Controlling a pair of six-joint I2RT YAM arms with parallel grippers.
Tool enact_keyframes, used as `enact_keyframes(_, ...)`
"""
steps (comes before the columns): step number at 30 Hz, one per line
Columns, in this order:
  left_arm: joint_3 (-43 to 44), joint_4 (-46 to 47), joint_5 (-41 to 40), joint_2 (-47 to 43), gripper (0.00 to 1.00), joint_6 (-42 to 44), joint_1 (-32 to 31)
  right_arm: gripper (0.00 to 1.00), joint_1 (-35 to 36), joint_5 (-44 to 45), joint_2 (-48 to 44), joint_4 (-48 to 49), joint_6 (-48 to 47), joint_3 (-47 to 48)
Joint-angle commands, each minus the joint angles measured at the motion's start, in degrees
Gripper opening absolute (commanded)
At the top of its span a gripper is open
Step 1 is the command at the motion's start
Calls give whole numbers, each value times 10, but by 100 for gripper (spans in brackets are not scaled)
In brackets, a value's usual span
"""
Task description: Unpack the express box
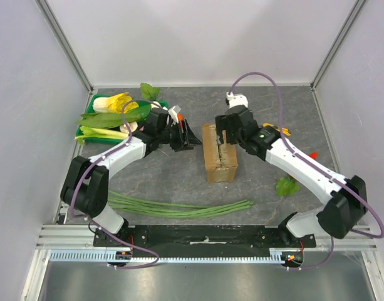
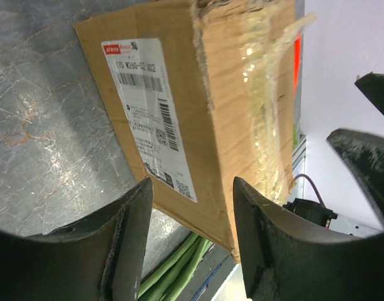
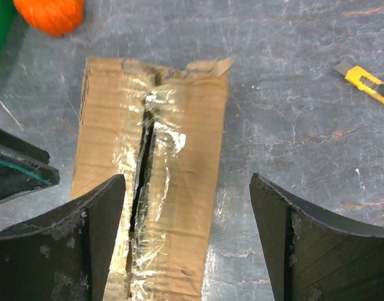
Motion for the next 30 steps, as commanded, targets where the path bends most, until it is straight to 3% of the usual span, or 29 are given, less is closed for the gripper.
enact_keyframes(1, 11, 10, 51, 24, 61, -11, -1, 86, 47, 76, 58, -71, -7, 49)
enact_keyframes(6, 15, -12, 67, 58, 60, -7, -1, 91, 88, 123, 99, -89, -7, 66)
enact_keyframes(15, 9, -29, 47, 54, 60, -7, -1, 91, 129, 230, 101, -101, 10, 73)
enact_keyframes(30, -12, 39, 32, -29, 60, -17, -3, 92, 129, 233, 120, -102, 21, 64)
